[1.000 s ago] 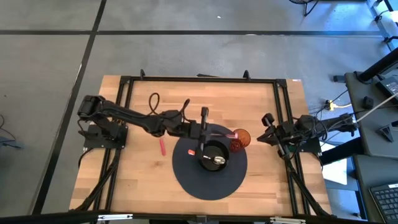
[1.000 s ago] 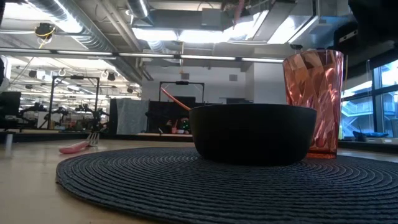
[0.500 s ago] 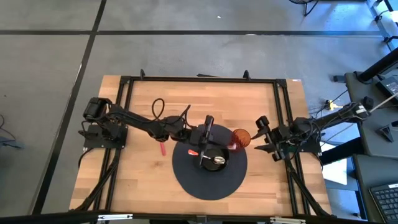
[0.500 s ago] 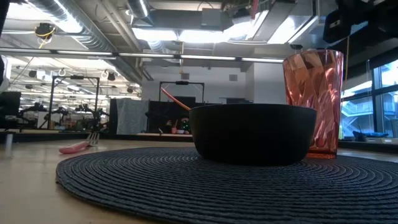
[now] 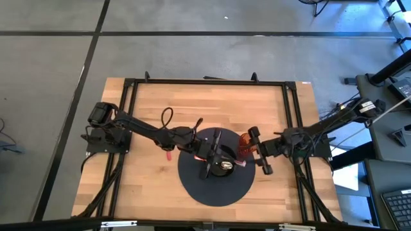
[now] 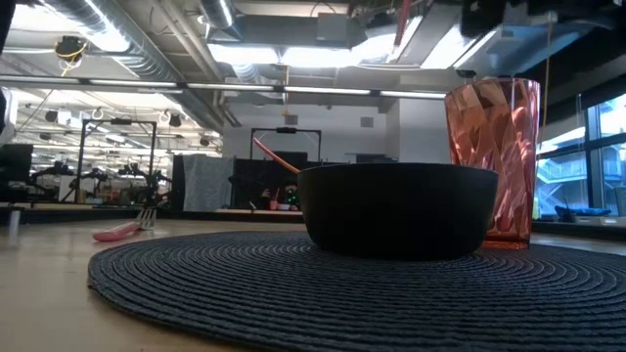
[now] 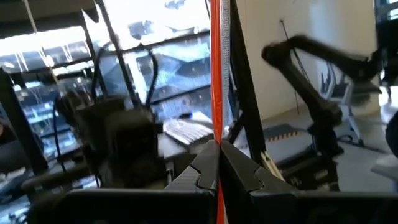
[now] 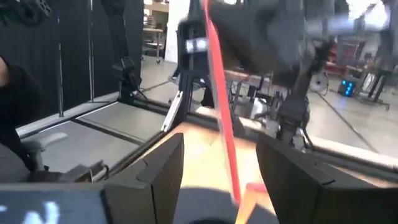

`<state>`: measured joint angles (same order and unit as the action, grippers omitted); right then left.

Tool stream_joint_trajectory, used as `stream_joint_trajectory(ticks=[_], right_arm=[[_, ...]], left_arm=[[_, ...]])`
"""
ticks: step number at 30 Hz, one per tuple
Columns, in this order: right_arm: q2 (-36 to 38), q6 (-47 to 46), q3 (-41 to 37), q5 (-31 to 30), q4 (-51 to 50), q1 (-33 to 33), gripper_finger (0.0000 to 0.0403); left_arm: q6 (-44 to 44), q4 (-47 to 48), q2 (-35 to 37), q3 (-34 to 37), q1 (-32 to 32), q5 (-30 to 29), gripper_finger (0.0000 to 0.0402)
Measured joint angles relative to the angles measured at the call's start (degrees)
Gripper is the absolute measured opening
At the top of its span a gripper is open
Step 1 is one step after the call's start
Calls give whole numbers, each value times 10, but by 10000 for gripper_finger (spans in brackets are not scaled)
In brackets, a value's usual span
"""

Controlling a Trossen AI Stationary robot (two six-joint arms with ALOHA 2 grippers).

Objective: Pick & Place Utensil
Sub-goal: Put the orange straw in the brown cup

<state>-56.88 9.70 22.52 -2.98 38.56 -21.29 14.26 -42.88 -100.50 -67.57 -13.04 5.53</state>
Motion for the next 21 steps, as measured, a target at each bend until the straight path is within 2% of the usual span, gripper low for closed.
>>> stream_joint_trajectory(ticks=[6,12,21], right_arm=[[-3,44,61,0,-27,-18,201],[4,65,99,1,-65,-46,201],[-27,74,129,2,-56,-67,201]], left_arm=[[11,81,0,0,-19,-18,2],[66,100,1,1,-51,-129,2],[69,99,1,1,-37,-149,2]])
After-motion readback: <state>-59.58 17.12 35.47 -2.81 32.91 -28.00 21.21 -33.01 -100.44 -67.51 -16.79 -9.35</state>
